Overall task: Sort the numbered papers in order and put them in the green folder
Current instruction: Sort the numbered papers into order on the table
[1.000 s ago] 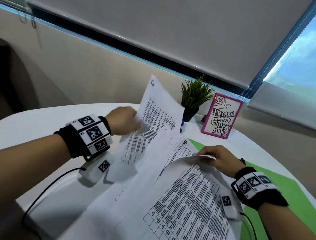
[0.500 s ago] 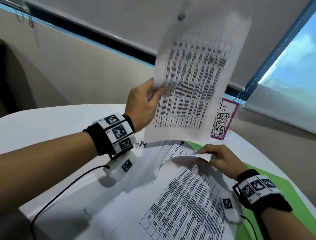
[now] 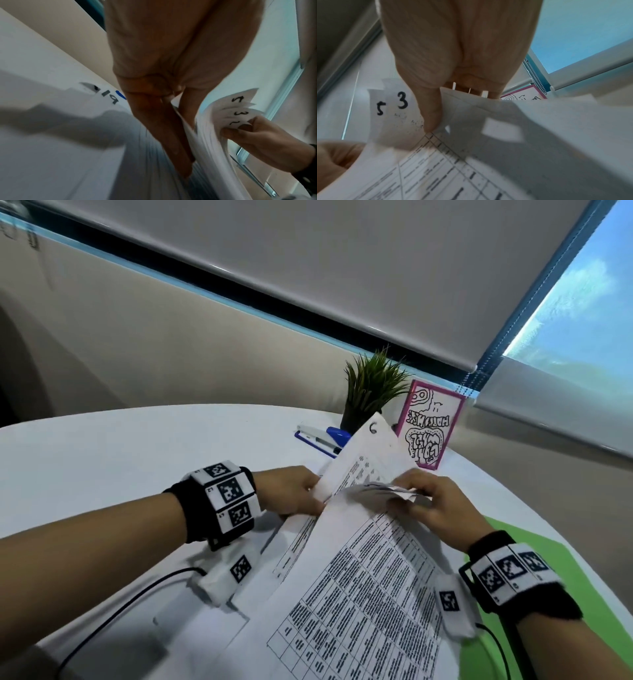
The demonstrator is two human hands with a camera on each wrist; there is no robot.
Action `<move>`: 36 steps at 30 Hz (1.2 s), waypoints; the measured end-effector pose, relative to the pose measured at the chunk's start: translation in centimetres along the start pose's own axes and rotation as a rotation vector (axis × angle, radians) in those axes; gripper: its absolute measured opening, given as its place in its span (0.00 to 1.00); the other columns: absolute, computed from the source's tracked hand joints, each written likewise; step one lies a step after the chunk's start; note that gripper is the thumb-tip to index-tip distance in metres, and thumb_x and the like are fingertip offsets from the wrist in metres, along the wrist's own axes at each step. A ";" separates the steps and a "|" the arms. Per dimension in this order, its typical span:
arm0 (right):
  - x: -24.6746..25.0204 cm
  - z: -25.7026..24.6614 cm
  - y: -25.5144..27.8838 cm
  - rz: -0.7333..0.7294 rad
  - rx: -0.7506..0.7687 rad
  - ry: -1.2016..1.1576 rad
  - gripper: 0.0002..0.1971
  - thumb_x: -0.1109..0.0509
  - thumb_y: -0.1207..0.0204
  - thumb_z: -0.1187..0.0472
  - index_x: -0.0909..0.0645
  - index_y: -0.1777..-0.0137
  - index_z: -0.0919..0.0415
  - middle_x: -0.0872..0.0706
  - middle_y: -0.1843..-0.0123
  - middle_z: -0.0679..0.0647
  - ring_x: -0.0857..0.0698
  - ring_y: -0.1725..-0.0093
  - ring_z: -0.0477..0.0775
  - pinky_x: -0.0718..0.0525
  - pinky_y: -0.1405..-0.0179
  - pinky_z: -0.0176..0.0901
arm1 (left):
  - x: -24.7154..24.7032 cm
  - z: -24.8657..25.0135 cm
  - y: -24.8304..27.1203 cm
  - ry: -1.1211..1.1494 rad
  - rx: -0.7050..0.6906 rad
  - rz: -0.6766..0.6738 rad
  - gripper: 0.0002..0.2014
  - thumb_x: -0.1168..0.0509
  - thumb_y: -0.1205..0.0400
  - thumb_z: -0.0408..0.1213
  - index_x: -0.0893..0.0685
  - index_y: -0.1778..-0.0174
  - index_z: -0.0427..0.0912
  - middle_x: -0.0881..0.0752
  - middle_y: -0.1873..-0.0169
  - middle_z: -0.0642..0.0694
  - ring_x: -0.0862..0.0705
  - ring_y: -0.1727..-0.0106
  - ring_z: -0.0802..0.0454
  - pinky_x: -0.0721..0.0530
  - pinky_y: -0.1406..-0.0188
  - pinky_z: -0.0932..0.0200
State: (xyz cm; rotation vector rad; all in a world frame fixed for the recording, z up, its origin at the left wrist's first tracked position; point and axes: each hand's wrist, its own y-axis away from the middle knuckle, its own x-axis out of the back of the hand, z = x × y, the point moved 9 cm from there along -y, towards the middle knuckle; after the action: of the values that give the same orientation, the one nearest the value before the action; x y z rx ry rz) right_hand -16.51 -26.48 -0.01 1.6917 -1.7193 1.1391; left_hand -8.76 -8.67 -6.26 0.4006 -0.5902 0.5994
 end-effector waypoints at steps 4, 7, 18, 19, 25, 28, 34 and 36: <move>0.7 0.9 -0.6 0.095 -0.003 0.081 0.15 0.21 0.29 0.59 0.13 0.42 0.58 0.23 0.33 0.31 0.28 0.35 0.21 0.36 0.37 0.13 | -1.5 0.1 0.7 -0.070 0.005 -0.083 0.14 0.32 0.20 0.42 0.23 0.71 0.49 0.23 0.78 0.58 0.25 0.76 0.62 0.27 0.75 0.69; 0.1 2.1 -1.1 0.050 -0.085 0.017 0.11 0.22 0.28 0.60 0.11 0.46 0.53 0.23 0.31 0.39 0.27 0.37 0.23 0.33 0.38 0.17 | -2.5 0.1 1.5 -0.082 0.011 -0.151 0.15 0.34 0.19 0.45 0.25 0.71 0.47 0.23 0.74 0.54 0.25 0.71 0.55 0.27 0.71 0.64; -0.2 4.0 -1.3 0.151 -0.212 -0.126 0.25 0.21 0.27 0.63 0.27 0.34 0.49 0.11 0.50 0.50 0.11 0.50 0.46 0.17 0.49 0.43 | -3.8 -0.6 4.6 -0.096 0.101 -0.405 0.13 0.45 0.14 0.35 0.24 0.62 0.34 0.16 0.68 0.36 0.17 0.77 0.52 0.14 0.64 0.51; -0.5 4.3 -1.5 0.124 -0.235 -0.121 0.26 0.21 0.27 0.62 0.27 0.32 0.49 0.10 0.50 0.52 0.11 0.50 0.50 0.16 0.48 0.45 | -4.2 -0.6 4.9 -0.115 0.099 -0.454 0.13 0.45 0.14 0.34 0.22 0.62 0.34 0.15 0.67 0.37 0.16 0.75 0.52 0.14 0.62 0.51; -1.9 5.6 -2.9 0.000 -0.255 0.157 0.13 0.21 0.28 0.58 0.16 0.44 0.54 0.12 0.48 0.49 0.15 0.47 0.53 0.17 0.46 0.47 | 0.3 -1.0 2.8 -0.388 0.146 -0.153 0.14 0.39 0.17 0.40 0.14 0.66 0.41 0.14 0.70 0.49 0.19 0.67 0.52 0.23 0.66 0.62; -3.0 6.6 -3.0 -0.097 -0.312 0.161 0.23 0.20 0.30 0.54 0.22 0.36 0.54 0.14 0.42 0.50 0.16 0.44 0.53 0.17 0.40 0.52 | 2.6 -2.1 2.1 -0.435 0.250 0.085 0.16 0.37 0.21 0.34 0.30 0.76 0.40 0.27 0.78 0.47 0.29 0.73 0.49 0.33 0.76 0.62; -3.0 5.0 -3.2 -0.088 -0.209 0.131 0.15 0.18 0.33 0.64 0.19 0.53 0.49 0.14 0.59 0.48 0.18 0.62 0.45 0.23 0.61 0.43 | 1.8 -4.3 1.7 -0.200 0.329 0.049 0.10 0.34 0.24 0.31 0.24 0.71 0.37 0.19 0.70 0.41 0.22 0.67 0.44 0.24 0.67 0.59; -3.0 4.9 -3.1 -0.092 -0.163 0.119 0.15 0.18 0.34 0.69 0.19 0.63 0.48 0.15 0.61 0.49 0.19 0.62 0.47 0.25 0.59 0.42 | 1.3 -4.7 1.7 -0.107 0.322 0.001 0.08 0.33 0.24 0.32 0.22 0.68 0.37 0.18 0.69 0.38 0.23 0.69 0.43 0.24 0.65 0.59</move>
State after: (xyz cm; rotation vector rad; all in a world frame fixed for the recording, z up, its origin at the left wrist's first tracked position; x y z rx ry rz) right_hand -12.02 -28.33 -4.37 1.5555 -1.5984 1.0081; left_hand -7.05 -4.48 -8.70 0.7387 -0.5971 0.6791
